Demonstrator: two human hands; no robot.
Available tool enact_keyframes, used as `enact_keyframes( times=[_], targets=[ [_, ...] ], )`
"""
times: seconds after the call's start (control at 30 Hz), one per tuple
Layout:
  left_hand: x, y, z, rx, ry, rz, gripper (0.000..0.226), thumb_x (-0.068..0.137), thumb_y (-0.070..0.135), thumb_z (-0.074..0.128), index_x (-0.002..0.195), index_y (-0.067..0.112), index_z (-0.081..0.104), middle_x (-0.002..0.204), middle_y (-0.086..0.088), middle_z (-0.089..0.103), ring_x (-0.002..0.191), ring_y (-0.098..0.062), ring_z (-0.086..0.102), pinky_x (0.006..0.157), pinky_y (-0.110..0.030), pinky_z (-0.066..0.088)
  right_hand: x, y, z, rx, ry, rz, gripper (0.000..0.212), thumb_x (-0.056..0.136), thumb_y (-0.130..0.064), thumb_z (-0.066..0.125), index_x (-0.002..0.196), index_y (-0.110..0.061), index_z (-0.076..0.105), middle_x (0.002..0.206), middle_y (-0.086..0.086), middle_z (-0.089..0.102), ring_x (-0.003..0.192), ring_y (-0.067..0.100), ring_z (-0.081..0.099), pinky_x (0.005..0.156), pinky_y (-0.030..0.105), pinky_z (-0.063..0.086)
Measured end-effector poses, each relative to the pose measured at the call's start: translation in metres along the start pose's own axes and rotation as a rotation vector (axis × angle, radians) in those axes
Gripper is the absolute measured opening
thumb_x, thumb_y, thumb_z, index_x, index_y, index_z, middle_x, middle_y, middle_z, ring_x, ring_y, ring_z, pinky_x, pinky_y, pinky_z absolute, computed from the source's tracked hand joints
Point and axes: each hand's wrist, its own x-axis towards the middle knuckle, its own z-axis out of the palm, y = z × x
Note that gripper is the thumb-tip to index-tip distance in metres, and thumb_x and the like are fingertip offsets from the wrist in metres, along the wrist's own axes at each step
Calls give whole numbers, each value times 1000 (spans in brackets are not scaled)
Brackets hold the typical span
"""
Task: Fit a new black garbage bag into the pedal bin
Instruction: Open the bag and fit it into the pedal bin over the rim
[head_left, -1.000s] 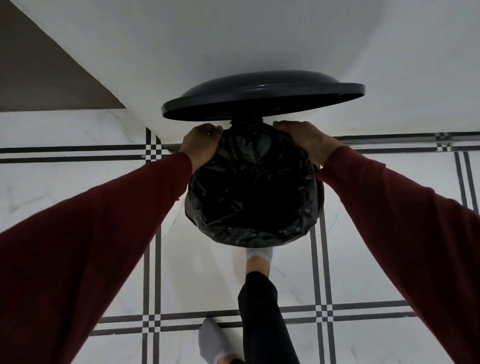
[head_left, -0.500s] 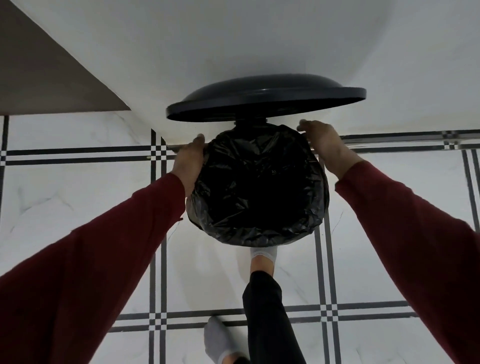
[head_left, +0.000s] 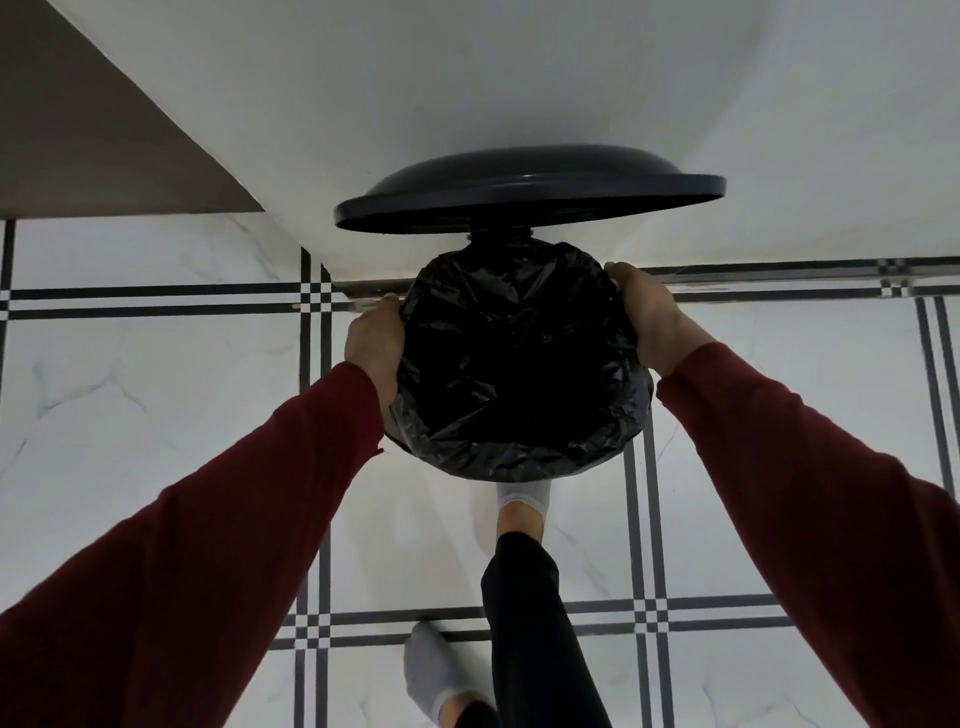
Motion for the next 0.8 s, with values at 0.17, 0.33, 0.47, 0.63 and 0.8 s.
enact_keyframes(
  times=[0.17, 0.33, 0.47, 0.63, 0.8],
  targets=[
    [0, 1, -2, 109, -42, 36, 48, 101, 34, 50, 139, 7, 59, 140, -18, 63, 127, -37, 62, 105, -53, 53, 0, -1, 1, -12, -26, 26, 32, 80, -40, 67, 98, -14, 75, 85, 3, 75, 78, 24, 74, 81, 40, 62],
    [-2, -4, -5, 69, -5, 43, 46, 104, 40, 45, 128, 5, 63, 131, -17, 68, 119, -37, 66, 105, -51, 53, -3, -4, -1, -54, -6, 6, 33, 80, -42, 65, 95, -14, 73, 83, 3, 74, 84, 27, 74, 87, 42, 61],
    [-9, -6, -1, -108, -8, -83, 55, 102, 60, 38, 94, 14, 69, 95, -7, 74, 89, -26, 72, 82, -37, 59, -7, -8, 2, -23, -28, 41, 28, 92, -40, 60, 90, -15, 73, 73, 1, 73, 70, 22, 71, 74, 34, 59],
    [-24, -15, -4, -238, -5, -88, 50, 102, 55, 41, 113, 14, 67, 95, 0, 78, 77, -17, 75, 62, -29, 59, -17, -9, -7, -62, 15, 12, 30, 99, -38, 52, 100, -13, 69, 90, 5, 71, 82, 23, 68, 88, 37, 54],
    [-56, -55, -5, -216, 340, -63, 40, 95, 51, 47, 125, 30, 61, 133, 2, 54, 123, -26, 51, 98, -44, 40, -67, 41, -16, -185, 515, -258, 26, 90, -33, 48, 99, -22, 69, 93, -11, 68, 100, 19, 60, 85, 28, 41]
  ],
)
